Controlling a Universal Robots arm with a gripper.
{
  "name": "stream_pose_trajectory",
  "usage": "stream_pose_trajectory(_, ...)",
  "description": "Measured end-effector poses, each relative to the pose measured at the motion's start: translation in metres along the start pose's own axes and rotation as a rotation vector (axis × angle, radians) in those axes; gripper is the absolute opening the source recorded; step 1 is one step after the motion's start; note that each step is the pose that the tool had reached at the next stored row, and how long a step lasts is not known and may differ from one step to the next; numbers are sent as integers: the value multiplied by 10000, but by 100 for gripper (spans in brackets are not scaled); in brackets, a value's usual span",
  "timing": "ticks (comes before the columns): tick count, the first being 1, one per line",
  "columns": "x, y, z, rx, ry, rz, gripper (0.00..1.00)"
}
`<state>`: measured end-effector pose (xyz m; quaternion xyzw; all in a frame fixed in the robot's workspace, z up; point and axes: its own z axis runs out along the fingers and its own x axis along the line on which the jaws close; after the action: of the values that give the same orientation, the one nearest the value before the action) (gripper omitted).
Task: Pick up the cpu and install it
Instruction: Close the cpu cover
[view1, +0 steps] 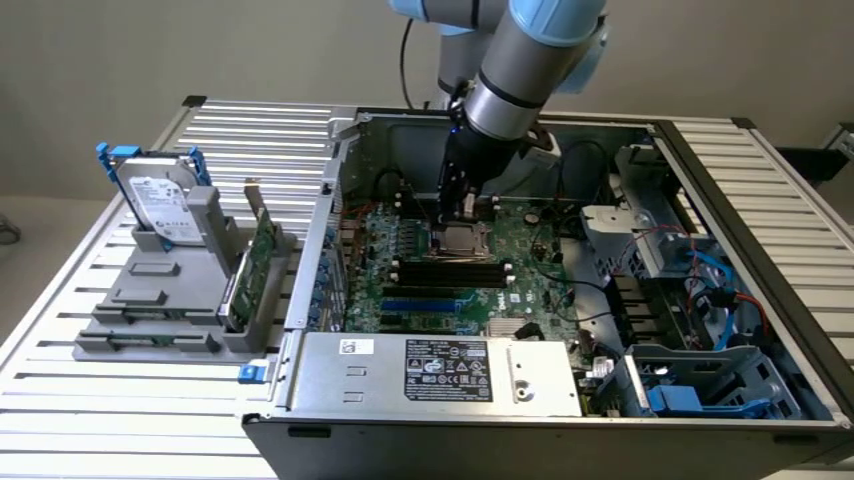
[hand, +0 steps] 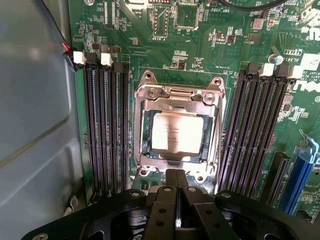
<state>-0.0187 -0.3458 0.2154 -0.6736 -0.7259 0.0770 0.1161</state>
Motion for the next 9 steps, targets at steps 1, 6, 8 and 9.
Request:
stream_pose_trajectory(1, 0, -12, 3, -11, -6, -25, 11)
stream_pose_trajectory(6, 0, -17, 23, -45, 29, -54, 11)
stream_pose_trajectory(8, -1, -15, 39, -46, 46, -59, 11)
stream_pose_trajectory(9, -1, -14, 46, -47, 56, -61, 11)
